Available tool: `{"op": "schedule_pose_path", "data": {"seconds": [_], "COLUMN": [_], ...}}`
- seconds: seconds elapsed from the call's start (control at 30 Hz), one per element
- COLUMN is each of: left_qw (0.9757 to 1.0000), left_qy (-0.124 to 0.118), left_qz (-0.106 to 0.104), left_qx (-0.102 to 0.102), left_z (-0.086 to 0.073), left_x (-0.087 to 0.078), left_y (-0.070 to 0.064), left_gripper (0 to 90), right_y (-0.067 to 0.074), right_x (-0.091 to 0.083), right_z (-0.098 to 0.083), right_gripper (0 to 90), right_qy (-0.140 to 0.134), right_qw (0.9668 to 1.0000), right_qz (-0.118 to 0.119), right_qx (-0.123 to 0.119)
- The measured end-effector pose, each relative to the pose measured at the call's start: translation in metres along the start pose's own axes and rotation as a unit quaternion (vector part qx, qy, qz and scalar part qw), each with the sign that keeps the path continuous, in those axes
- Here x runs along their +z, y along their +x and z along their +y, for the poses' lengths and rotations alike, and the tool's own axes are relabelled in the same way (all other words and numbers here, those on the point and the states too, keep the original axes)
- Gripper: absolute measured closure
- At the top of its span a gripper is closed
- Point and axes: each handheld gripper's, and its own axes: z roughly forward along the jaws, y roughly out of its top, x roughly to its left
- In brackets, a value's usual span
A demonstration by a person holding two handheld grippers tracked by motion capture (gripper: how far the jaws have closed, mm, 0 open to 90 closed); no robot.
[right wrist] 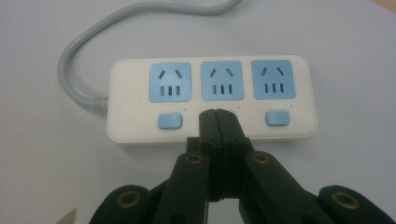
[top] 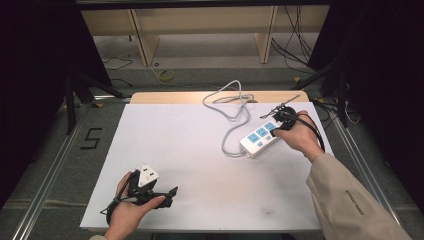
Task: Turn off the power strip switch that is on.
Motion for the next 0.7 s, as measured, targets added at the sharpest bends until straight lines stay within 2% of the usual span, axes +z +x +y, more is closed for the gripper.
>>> {"op": "schedule_pose_path", "data": {"seconds": [0.7], "left_qw": [1.0000], "left_qy": [0.000], "left_qz": [0.000], "left_qx": [0.001], "left_z": [-0.0002], "left_x": [-0.0001], "left_y": [0.0006], "left_gripper": [5.8], "right_y": [-0.0040], "right_x": [0.0074], "right_z": [0.0101], "right_gripper": [90.0], "right_qy": [0.014], "right_qw": [0.9999], "right_qz": [-0.001], "right_qx": [0.002]}}
